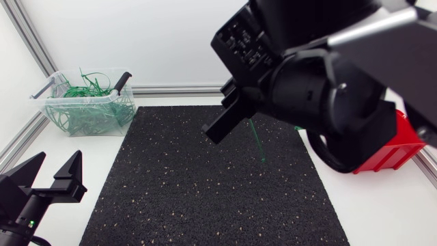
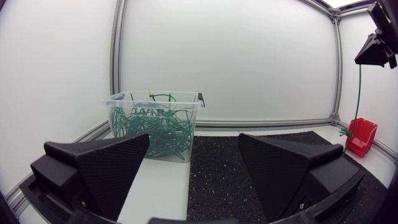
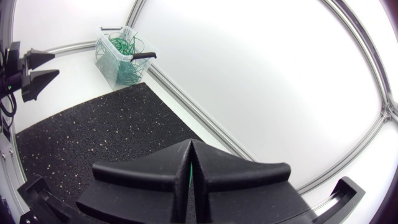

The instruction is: Take a green cable tie from the red box, thread the tail through the head to close it, then place it in the transparent bin on the left.

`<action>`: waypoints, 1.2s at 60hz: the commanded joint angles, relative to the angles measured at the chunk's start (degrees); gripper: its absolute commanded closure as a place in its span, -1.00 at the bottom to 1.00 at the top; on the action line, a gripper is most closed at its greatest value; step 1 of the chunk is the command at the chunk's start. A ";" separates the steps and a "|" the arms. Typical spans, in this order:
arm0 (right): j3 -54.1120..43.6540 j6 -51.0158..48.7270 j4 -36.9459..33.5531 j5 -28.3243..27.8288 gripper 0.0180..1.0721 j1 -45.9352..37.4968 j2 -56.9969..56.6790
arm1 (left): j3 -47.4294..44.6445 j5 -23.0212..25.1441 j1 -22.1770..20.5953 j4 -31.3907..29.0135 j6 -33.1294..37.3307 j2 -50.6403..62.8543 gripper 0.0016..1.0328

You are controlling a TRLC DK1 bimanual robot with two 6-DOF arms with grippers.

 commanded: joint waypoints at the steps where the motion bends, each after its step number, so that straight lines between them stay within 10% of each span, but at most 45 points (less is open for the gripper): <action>1: -2.35 -2.78 1.77 2.60 0.89 1.82 3.16 | -2.22 0.10 0.04 -1.61 -1.60 0.38 -0.92; 19: -4.73 -5.15 8.18 17.28 0.89 7.62 15.38 | -2.22 0.10 -0.05 -1.61 -1.60 0.38 -0.92; 72: 7.75 8.12 3.97 7.08 0.89 10.08 34.54 | -2.22 0.10 -0.22 -1.52 -1.69 0.47 -0.92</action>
